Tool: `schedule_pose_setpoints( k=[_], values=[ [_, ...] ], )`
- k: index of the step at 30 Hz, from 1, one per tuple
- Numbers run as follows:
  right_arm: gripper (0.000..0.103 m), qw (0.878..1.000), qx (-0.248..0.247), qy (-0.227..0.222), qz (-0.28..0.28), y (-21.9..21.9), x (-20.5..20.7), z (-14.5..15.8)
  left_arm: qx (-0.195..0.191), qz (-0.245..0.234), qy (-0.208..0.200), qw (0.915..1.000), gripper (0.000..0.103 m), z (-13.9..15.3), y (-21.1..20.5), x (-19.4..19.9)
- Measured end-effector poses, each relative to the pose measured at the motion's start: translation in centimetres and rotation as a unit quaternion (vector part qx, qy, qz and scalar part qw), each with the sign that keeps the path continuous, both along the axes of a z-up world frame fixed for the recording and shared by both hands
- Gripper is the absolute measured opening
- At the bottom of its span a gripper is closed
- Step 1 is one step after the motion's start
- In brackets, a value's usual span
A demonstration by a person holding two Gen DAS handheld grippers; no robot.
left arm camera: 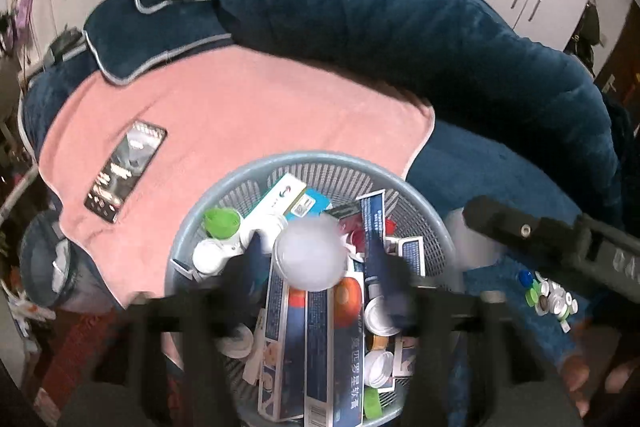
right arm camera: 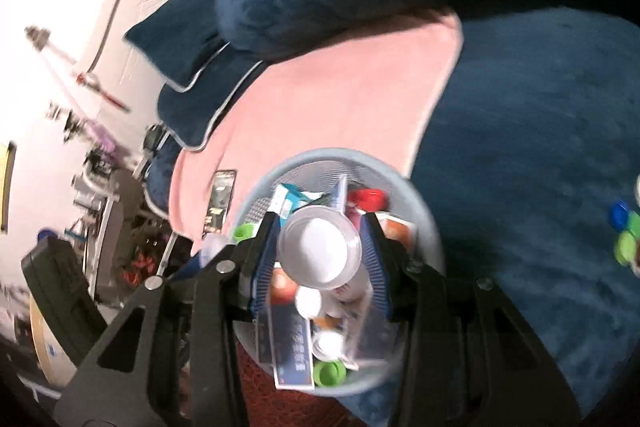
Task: Organize objects
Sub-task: 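Carry both caps over the mesh basket and open both grippers, then move both open grippers back over the scattered caps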
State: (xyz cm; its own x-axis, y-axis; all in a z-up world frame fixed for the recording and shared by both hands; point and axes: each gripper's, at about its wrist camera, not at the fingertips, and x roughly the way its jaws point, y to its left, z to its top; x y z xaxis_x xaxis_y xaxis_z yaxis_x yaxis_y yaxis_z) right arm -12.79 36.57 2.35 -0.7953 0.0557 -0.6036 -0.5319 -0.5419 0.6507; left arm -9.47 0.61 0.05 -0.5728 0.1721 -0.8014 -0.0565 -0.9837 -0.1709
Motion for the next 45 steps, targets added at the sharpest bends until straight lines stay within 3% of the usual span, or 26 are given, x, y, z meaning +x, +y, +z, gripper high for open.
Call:
schedule_pose_setpoints(
  k=[1, 3, 7, 13, 16, 34, 45],
  values=[
    [0.075, 1.000, 0.004, -0.010, 0.001, -0.2, -0.4, -0.4, 0.002, 0.004, -0.004, 1.0000, 0.089, -0.3, -0.2, -0.3],
    [0.094, 1.000, 0.007, -0.017, -0.009, -0.3, 0.3, -0.6, 0.000, 0.012, -0.005, 0.9999, 0.097, -0.2, -0.6, -0.2],
    [0.103, 0.999, 0.016, -0.029, -0.028, 0.0, 2.5, -0.3, -0.011, 0.016, -0.008, 0.9998, 0.098, -0.3, -0.6, 0.0],
    [0.103, 0.996, 0.012, -0.069, -0.058, 1.0, 5.3, -1.1, -0.017, 0.019, -0.017, 0.9995, 0.100, -0.5, -0.3, -0.2],
    [0.103, 0.995, 0.005, -0.074, -0.070, 1.4, 6.4, -1.4, -0.018, 0.014, -0.016, 0.9996, 0.101, -0.4, 0.2, 0.0],
    [0.103, 0.990, -0.001, -0.099, -0.100, 2.7, 11.1, -2.8, -0.108, -0.057, 0.013, 0.9924, 0.102, 0.8, 6.8, 1.3],
    [0.103, 0.987, -0.001, -0.113, -0.118, 3.2, 14.1, -3.6, -0.124, -0.088, 0.017, 0.9882, 0.102, 1.1, 9.8, 1.8]
  ],
)
